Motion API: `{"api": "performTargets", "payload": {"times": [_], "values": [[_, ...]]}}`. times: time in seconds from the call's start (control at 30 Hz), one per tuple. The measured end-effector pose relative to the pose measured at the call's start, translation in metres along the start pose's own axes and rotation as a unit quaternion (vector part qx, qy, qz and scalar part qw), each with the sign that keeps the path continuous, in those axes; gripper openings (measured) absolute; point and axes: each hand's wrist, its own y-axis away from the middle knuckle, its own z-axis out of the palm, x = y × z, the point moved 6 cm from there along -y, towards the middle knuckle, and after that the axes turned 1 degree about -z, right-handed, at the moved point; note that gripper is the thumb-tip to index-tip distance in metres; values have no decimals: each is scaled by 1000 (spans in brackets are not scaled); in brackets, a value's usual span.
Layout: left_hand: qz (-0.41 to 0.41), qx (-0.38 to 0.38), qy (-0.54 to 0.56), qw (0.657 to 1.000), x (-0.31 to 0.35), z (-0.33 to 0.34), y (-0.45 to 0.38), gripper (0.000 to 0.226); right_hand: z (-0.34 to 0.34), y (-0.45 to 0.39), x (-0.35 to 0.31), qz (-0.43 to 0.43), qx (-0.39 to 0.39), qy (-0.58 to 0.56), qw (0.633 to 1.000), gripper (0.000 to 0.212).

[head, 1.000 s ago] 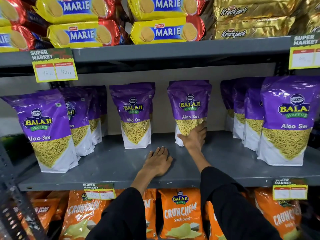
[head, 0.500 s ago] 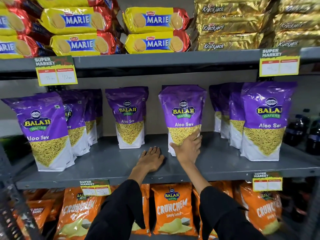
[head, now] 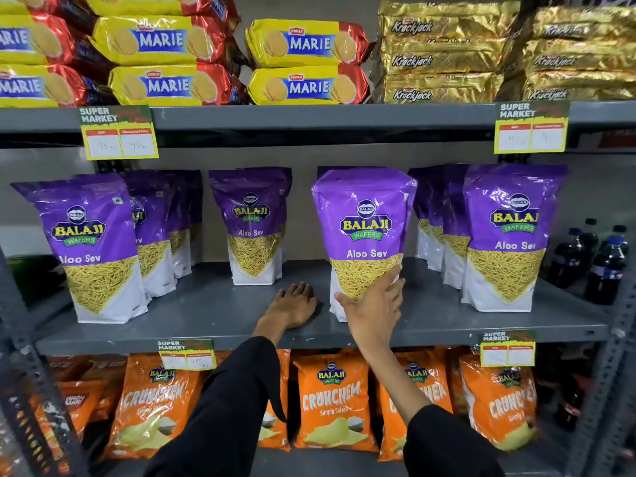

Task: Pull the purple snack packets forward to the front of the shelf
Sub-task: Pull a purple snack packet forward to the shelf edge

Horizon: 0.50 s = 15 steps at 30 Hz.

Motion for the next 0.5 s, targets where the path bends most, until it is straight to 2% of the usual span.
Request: {"api": "performTargets", "payload": {"times": [0.33,0.5], "values": [[13,-1,1,1000,3,-1,4,62,-15,22,5,-8,25,1,1000,126],[28,1,31,999,1,-6,3,59,-21,24,7,-23,43,-15,999,132]]}}
